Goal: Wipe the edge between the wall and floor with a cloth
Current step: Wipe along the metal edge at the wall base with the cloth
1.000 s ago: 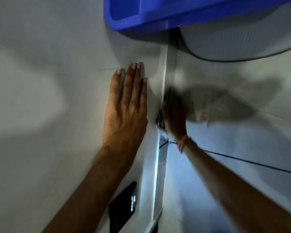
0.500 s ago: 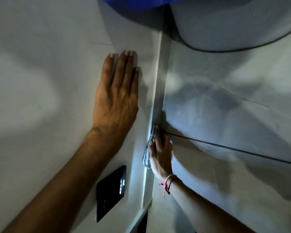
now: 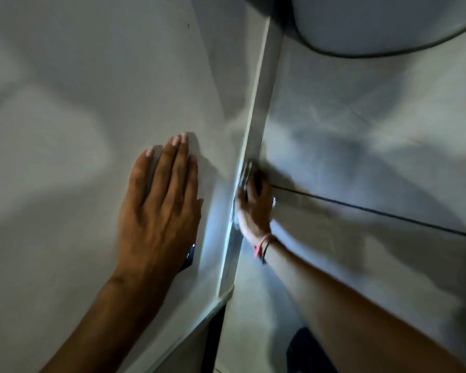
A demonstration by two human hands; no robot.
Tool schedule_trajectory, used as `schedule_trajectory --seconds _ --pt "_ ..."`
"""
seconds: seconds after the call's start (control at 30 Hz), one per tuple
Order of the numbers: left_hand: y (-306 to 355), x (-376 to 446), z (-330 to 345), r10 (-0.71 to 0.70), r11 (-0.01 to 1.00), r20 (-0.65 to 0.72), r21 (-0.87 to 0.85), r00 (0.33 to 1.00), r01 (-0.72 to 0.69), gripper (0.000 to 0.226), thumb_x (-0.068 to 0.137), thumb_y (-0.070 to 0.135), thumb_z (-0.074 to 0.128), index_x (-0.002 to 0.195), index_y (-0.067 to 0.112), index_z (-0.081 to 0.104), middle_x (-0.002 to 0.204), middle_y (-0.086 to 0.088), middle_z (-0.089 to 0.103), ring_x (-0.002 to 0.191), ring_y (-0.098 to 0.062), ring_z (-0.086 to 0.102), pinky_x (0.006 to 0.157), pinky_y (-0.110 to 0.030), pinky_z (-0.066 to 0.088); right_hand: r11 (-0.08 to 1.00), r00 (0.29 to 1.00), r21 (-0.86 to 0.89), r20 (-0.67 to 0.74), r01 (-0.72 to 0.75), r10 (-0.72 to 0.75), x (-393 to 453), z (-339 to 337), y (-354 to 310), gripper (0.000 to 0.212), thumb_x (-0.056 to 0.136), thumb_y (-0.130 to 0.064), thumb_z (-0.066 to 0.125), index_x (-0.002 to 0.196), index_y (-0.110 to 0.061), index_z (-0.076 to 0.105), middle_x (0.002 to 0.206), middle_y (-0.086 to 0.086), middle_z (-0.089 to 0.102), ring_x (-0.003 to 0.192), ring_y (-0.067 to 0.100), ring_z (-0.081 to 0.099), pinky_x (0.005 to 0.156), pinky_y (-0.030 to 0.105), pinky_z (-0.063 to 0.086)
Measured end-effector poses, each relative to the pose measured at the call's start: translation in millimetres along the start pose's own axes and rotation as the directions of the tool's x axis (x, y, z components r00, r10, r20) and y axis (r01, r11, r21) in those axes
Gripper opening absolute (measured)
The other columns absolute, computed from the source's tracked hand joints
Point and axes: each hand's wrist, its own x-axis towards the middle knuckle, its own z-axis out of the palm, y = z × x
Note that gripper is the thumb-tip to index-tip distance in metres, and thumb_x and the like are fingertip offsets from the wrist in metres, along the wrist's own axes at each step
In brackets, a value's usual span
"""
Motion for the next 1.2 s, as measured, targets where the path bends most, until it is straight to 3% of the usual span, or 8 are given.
schedule_trajectory --seconds 0.2,0.37,0.5,0.6,0.7,0.9,1.03,1.2 --pt "12 -58 7 -0.023 0.999 -0.017 0.031 1.000 0.023 0.070 0.111 0.046 0.044 0.152 -0.011 0.046 0.161 -0.030 0.039 0.151 -0.043 0.039 0.124 -0.055 0.033 0.950 0.932 0.151 0.287 -0.272 0.221 -159 50 39 0.061 0.101 -0.038 0.043 0.158 -0.031 0.019 0.167 -0.002 0.011 0.152 0.024 0.017 0.127 0.036 0.016" --pt "16 -95 12 -0.021 0.997 -0.012 0.073 1.000 0.021 0.079 0.110 0.053 0.043 0.155 -0.012 0.040 0.162 -0.030 0.038 0.151 -0.043 0.038 0.125 -0.053 0.035 0.990 0.989 0.089 0.112 -0.109 0.099 -78 33 36 0.053 0.102 -0.024 0.049 0.152 -0.012 0.039 0.161 0.019 0.031 0.149 0.036 0.030 0.124 0.044 0.026" --pt "19 -105 16 -0.034 0.998 -0.004 0.049 0.999 0.034 0.080 0.109 0.049 0.042 0.158 -0.013 0.030 0.166 -0.030 0.031 0.155 -0.042 0.032 0.128 -0.052 0.028 0.998 0.996 0.040 0.085 -0.043 0.039 -42 24 36 0.053 0.103 -0.027 0.047 0.153 -0.012 0.036 0.164 0.017 0.029 0.151 0.035 0.026 0.127 0.043 0.019" --pt "20 -104 18 -0.053 0.998 0.004 0.032 0.999 0.053 0.083 0.108 0.049 0.045 0.159 -0.013 0.027 0.166 -0.030 0.028 0.155 -0.043 0.029 0.129 -0.052 0.024 0.985 0.957 0.105 0.270 -0.137 0.104 -132 43 64 0.065 0.103 -0.027 0.047 0.159 -0.016 0.016 0.170 0.009 0.012 0.158 0.027 0.010 0.130 0.037 0.007" --pt "21 -105 18 -0.052 0.998 0.002 0.037 0.999 0.052 0.083 0.108 0.049 0.044 0.159 -0.014 0.026 0.166 -0.031 0.028 0.156 -0.043 0.028 0.129 -0.051 0.023 0.966 0.860 0.053 0.471 -0.251 0.198 -180 51 89 0.071 0.101 -0.039 0.047 0.160 -0.024 0.011 0.170 0.005 0.016 0.155 0.028 0.020 0.128 0.045 0.019" --pt "21 -108 26 -0.041 0.998 -0.012 0.051 0.999 0.041 0.083 0.108 0.046 0.043 0.161 -0.013 0.019 0.168 -0.029 0.023 0.158 -0.042 0.024 0.131 -0.048 0.014 0.981 0.980 0.114 0.140 -0.156 0.140 -60 39 43 0.073 0.094 -0.030 0.058 0.157 -0.018 0.025 0.163 0.012 0.033 0.148 0.032 0.031 0.126 0.041 0.023" --pt "22 -108 31 -0.046 0.998 -0.042 0.031 0.998 0.047 0.084 0.108 0.046 0.043 0.162 -0.012 0.015 0.169 -0.030 0.021 0.158 -0.042 0.022 0.131 -0.048 0.012 0.988 0.995 0.132 0.053 -0.087 0.080 -17 28 28 0.067 0.093 -0.033 0.052 0.152 -0.008 0.035 0.156 0.019 0.043 0.143 0.034 0.040 0.121 0.048 0.029" --pt "29 -106 33 -0.070 0.997 -0.086 0.023 0.994 0.072 0.086 0.108 0.050 0.043 0.161 -0.012 0.018 0.167 -0.030 0.025 0.157 -0.041 0.025 0.130 -0.048 0.015 0.962 0.934 0.154 0.315 -0.224 0.167 -157 58 82 0.079 0.087 -0.035 0.046 0.159 -0.027 0.015 0.160 0.014 0.035 0.146 0.036 0.037 0.119 0.053 0.036"
